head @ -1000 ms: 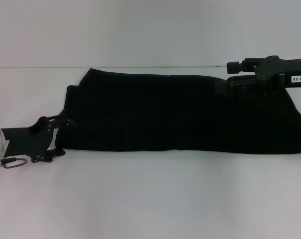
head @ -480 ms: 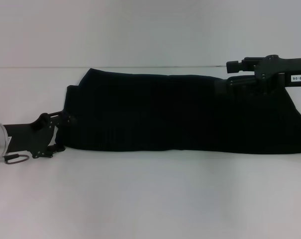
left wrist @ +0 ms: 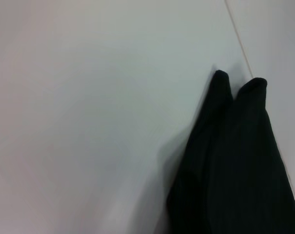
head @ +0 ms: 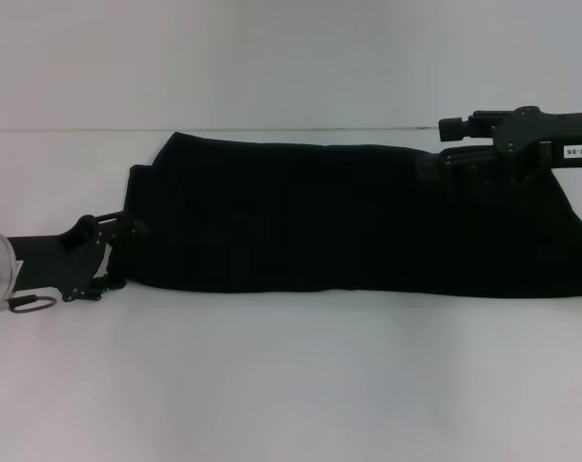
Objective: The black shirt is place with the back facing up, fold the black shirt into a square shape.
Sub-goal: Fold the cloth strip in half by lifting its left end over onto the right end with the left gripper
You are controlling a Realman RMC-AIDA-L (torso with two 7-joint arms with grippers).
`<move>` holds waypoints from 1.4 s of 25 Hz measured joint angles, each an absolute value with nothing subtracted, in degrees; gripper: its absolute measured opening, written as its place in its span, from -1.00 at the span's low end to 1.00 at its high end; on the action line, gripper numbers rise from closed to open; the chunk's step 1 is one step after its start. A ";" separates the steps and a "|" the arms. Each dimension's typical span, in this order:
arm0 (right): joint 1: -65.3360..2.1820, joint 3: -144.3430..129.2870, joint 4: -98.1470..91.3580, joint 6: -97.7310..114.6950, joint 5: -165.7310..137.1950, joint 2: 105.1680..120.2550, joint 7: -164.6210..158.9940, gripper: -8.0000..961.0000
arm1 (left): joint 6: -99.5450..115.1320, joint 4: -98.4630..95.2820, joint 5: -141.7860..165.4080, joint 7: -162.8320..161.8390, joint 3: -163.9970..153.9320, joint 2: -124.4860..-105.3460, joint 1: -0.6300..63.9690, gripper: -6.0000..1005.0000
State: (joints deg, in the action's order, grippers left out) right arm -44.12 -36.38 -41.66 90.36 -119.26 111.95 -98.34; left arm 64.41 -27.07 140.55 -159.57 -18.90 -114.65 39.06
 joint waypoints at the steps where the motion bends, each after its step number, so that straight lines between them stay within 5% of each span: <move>1: -44.12 -36.38 -41.66 90.36 -119.26 111.95 -98.34 0.94 | 64.41 -27.07 140.55 -159.39 -18.90 -114.64 39.09 0.83; 4: -44.11 -36.37 -41.66 90.35 -119.26 111.95 -98.34 0.94 | 64.43 -27.07 140.58 -158.53 -18.97 -114.60 39.21 0.83; 21: -44.07 -35.90 -41.66 90.26 -119.26 111.77 -98.02 0.94 | 62.55 -26.82 140.36 -153.69 -18.99 -114.93 39.06 0.08; 32: -43.74 -35.65 -41.66 90.24 -119.27 111.79 -97.87 0.94 | 62.51 -26.55 140.39 -152.23 -19.36 -114.96 38.98 -0.86; 35: -43.70 -35.55 -41.66 89.55 -119.26 112.14 -97.93 0.94 | 63.44 -26.81 140.07 -149.62 -19.02 -114.96 38.57 -0.92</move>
State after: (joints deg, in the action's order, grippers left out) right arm -43.70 -35.55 -41.66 89.55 -119.26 112.14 -97.93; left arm 63.44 -26.81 140.07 -149.62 -19.02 -114.96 38.57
